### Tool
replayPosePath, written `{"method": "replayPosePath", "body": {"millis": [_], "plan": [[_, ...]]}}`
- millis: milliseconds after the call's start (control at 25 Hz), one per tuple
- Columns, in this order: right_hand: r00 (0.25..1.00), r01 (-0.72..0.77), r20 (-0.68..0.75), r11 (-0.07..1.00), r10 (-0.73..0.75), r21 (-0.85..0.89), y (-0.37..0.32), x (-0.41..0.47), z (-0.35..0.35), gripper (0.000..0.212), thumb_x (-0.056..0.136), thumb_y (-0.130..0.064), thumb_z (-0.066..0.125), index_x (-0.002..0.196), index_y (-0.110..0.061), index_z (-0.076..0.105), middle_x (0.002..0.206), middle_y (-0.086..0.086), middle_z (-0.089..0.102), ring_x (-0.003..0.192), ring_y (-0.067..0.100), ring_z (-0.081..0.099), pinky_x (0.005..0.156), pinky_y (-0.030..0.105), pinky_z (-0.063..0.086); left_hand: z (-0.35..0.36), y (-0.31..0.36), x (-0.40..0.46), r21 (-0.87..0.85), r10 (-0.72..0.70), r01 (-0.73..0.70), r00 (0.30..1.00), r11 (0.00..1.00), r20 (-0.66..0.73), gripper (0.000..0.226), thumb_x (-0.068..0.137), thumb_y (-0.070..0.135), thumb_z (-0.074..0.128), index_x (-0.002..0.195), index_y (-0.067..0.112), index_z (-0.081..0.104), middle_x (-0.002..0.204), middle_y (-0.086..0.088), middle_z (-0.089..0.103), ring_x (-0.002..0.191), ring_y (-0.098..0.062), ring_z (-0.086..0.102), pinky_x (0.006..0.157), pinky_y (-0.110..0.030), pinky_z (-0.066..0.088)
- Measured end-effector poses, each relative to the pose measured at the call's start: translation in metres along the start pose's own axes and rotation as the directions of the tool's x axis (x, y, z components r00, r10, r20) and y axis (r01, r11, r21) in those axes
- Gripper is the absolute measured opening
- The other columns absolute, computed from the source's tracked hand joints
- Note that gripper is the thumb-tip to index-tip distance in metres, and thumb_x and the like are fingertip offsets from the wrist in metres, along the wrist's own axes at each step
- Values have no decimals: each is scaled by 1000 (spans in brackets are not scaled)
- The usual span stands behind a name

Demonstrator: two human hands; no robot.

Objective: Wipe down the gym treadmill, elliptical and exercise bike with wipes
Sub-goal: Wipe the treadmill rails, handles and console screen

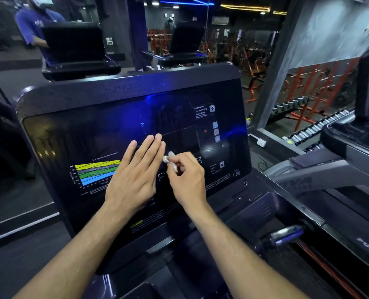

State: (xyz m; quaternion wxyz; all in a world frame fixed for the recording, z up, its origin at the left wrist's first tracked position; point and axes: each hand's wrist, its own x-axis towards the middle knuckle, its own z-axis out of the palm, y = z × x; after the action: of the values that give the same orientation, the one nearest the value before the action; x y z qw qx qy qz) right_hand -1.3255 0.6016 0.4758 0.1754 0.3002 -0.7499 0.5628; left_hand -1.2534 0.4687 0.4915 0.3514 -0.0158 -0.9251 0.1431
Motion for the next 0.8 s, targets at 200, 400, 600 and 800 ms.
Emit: {"method": "replayPosePath", "body": {"millis": [200, 400, 600, 800], "plan": [[968, -123, -229, 990, 106, -63, 44, 48, -72, 7, 90, -20, 71, 87, -27, 73, 89, -9, 65, 76, 11, 65, 74, 38, 56, -18, -31, -5, 38, -109, 111, 993, 993, -54, 57, 103, 18, 41, 157, 5, 32, 167, -9, 24, 155, -25, 23, 123, -55, 22], [932, -268, -287, 954, 220, -138, 64, 82, -72, 8, 91, -23, 63, 85, -29, 65, 92, -4, 65, 84, 21, 66, 81, 46, 54, -19, -36, -8, 138, -110, 113, 993, 984, -32, 57, 107, 25, 32, 161, 7, 21, 169, -9, 16, 156, -26, 17, 123, -58, 20], [991, 59, -116, 997, -63, -39, -4, 43, 6, 5, 92, -9, 66, 91, -12, 70, 91, -2, 64, 82, 6, 63, 78, 28, 53, -19, -36, -9, 135, -130, 133, 991, 982, -36, 57, 108, 24, 32, 161, 7, 20, 169, -9, 16, 156, -26, 18, 123, -57, 20], [990, 121, -65, 990, -126, -76, 8, 53, -12, 5, 94, -16, 68, 91, -15, 72, 88, -2, 62, 76, 8, 61, 73, 29, 53, -19, -35, -10, 126, -129, 134, 991, 983, -44, 58, 108, 24, 34, 161, 8, 20, 169, -8, 16, 156, -24, 17, 124, -55, 20]]}}
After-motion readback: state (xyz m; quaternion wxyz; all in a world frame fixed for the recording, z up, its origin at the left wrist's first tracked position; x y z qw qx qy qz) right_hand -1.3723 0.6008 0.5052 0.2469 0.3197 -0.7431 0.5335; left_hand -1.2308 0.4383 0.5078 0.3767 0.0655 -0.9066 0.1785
